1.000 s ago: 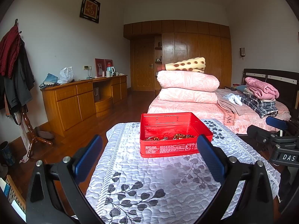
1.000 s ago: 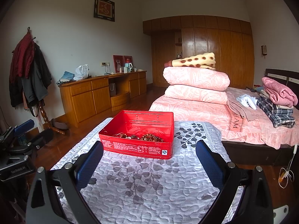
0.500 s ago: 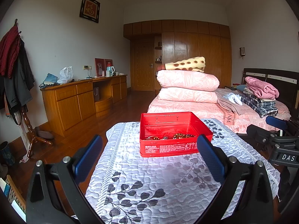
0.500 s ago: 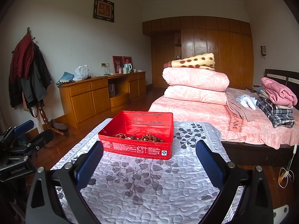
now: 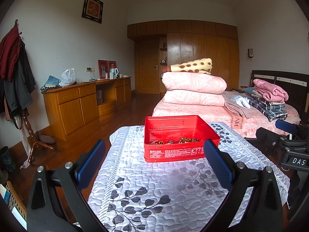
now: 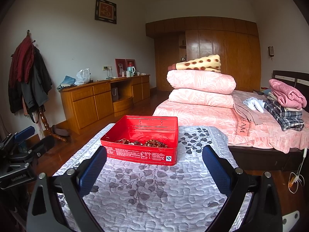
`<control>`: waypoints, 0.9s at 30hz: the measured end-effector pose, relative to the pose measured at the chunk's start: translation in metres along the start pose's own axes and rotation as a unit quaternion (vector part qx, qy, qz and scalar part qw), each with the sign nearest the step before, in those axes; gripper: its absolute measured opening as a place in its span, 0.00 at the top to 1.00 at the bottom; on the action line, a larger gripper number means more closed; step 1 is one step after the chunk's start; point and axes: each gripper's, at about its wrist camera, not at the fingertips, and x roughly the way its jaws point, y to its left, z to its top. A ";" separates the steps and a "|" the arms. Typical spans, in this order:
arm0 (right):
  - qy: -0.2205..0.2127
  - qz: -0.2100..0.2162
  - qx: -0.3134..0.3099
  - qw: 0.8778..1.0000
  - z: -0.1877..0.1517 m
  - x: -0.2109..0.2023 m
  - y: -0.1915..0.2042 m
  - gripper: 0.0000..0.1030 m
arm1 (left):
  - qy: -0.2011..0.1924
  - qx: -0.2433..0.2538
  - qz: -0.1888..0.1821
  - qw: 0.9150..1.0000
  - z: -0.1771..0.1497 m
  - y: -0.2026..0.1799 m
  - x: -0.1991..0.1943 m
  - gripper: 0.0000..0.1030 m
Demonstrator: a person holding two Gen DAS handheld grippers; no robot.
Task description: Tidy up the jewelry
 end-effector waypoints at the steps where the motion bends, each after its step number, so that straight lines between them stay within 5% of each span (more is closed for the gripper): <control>1: 0.000 0.000 0.000 1.000 0.000 0.000 0.000 0.06 | 0.000 0.000 0.000 1.000 -0.001 0.000 0.000 0.05; 27: -0.001 0.001 0.000 1.000 -0.002 0.000 0.000 0.06 | 0.001 -0.001 0.000 1.000 -0.003 0.000 0.000 0.05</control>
